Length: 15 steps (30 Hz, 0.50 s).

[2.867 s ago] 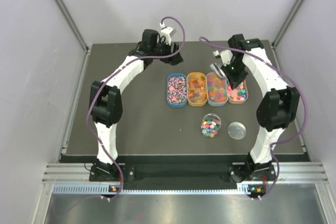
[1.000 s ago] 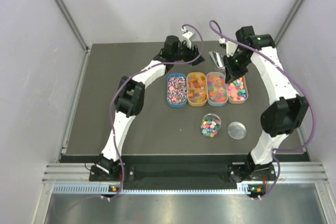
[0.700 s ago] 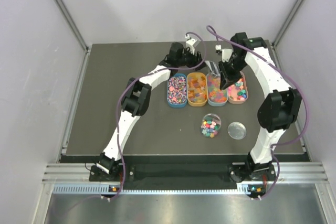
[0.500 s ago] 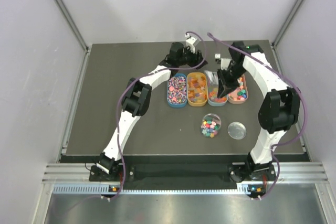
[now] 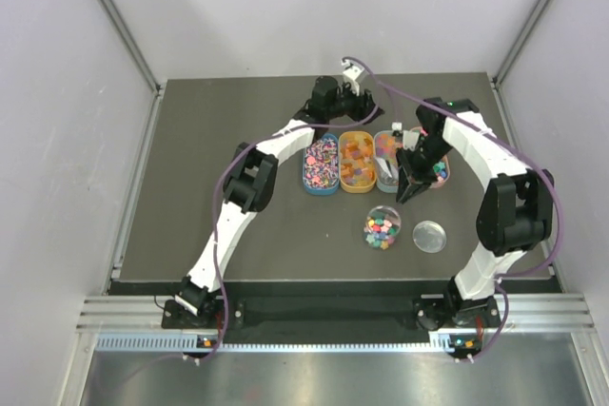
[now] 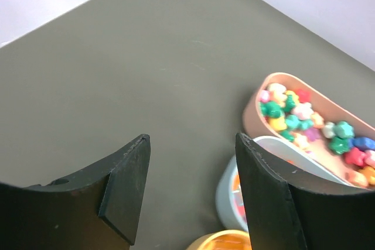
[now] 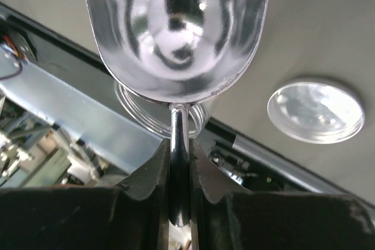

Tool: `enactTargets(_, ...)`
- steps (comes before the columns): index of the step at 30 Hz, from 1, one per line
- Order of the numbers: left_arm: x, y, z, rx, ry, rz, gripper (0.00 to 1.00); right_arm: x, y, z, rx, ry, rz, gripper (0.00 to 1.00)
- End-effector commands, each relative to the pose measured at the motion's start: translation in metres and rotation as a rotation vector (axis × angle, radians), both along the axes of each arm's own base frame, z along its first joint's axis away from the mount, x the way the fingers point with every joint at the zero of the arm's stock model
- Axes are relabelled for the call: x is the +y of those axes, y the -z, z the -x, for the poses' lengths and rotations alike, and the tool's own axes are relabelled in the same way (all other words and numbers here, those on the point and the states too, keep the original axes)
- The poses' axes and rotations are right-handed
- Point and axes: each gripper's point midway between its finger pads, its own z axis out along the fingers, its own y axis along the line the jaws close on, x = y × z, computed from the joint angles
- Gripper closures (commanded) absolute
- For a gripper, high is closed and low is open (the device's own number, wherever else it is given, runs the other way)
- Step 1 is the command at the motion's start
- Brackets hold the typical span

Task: Pack the candies
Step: Adjust the spatula.

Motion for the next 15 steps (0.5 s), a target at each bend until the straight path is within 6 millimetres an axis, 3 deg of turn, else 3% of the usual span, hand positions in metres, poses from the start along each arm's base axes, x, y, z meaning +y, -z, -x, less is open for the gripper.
enactTargets(1,-0.027,-0.032,0.019,-0.113,0.091,0.054,0.35,-0.003,-0.018,-0.003,0.008,0.032,-0.004,1.0)
enactTargets(6,-0.039,-0.027,0.027,-0.162,0.118,0.026,0.35,-0.015,-0.009,0.0,0.043,0.067,0.029,1.0)
enactTargets(15,-0.03,-0.029,0.02,-0.156,0.076,0.011,0.36,-0.014,0.01,0.0,0.16,0.088,0.002,1.0)
